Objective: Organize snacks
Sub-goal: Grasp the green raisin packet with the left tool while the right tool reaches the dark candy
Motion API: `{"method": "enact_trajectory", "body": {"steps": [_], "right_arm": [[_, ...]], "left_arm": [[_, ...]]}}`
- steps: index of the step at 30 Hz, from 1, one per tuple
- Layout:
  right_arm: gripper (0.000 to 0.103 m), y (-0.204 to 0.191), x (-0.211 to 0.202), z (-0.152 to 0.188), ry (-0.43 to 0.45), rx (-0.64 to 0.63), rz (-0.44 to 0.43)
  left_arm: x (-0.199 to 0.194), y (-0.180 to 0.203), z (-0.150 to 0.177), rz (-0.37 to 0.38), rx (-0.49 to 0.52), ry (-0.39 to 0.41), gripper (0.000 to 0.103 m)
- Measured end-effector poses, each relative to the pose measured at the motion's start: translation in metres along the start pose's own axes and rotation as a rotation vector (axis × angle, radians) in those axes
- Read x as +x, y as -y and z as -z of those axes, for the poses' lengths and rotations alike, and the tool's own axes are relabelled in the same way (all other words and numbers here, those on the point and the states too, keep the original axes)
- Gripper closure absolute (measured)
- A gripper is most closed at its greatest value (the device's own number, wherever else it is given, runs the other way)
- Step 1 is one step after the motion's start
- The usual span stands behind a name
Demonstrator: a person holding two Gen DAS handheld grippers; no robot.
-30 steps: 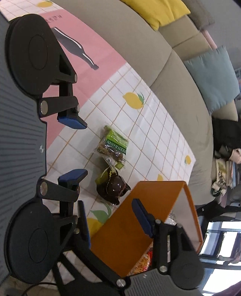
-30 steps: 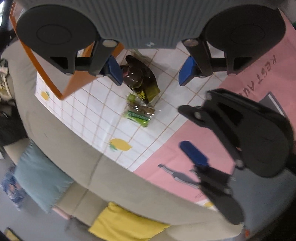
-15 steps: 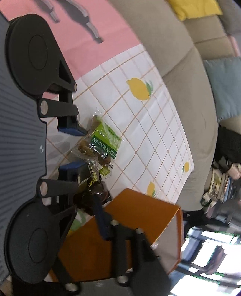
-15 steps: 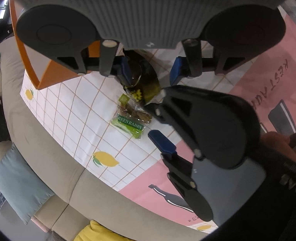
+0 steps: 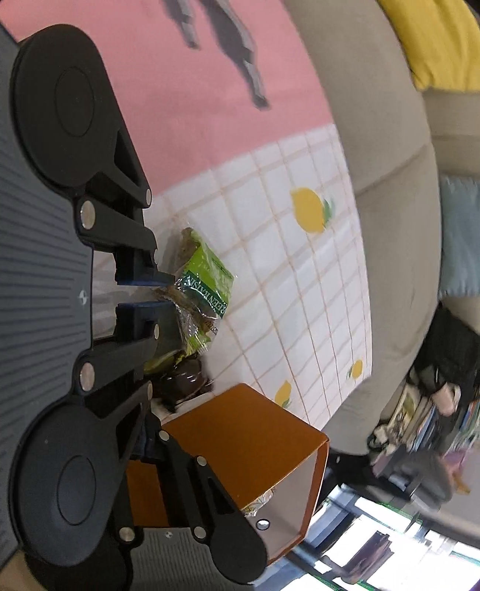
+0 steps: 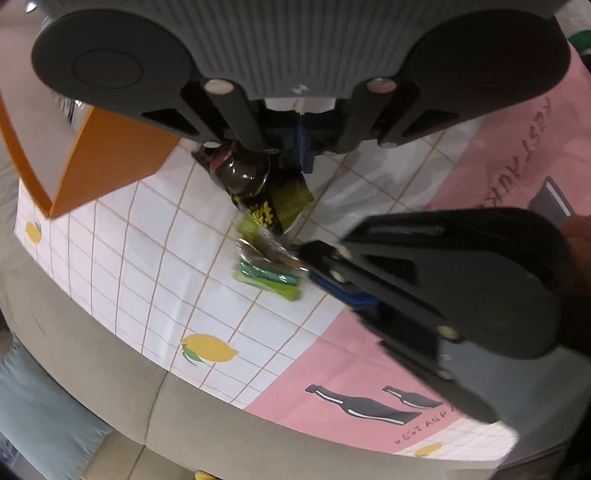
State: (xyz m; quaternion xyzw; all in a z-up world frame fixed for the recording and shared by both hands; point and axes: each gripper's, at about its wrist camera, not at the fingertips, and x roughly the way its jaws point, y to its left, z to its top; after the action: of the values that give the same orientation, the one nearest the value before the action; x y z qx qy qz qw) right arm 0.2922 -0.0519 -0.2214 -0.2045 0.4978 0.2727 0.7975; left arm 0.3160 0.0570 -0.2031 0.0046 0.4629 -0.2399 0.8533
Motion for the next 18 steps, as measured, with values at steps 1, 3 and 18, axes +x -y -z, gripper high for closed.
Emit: {"method": "enact_trajectory", "body": {"steps": [1, 3, 18], "right_arm": [[0.103, -0.002, -0.003, 0.002, 0.005, 0.02, -0.014], [0.103, -0.01, -0.009, 0.008, 0.016, 0.052, -0.043], [0.103, -0.113, -0.054, 0.091, 0.123, 0.17, -0.111]], "left_arm": [[-0.006, 0.0, 0.005, -0.009, -0.021, -0.005, 0.098], [-0.019, 0.002, 0.018, -0.04, -0.056, -0.011, 0.098], [-0.094, 0.035, 0.121, -0.143, -0.286, -0.094, 0.098]]}}
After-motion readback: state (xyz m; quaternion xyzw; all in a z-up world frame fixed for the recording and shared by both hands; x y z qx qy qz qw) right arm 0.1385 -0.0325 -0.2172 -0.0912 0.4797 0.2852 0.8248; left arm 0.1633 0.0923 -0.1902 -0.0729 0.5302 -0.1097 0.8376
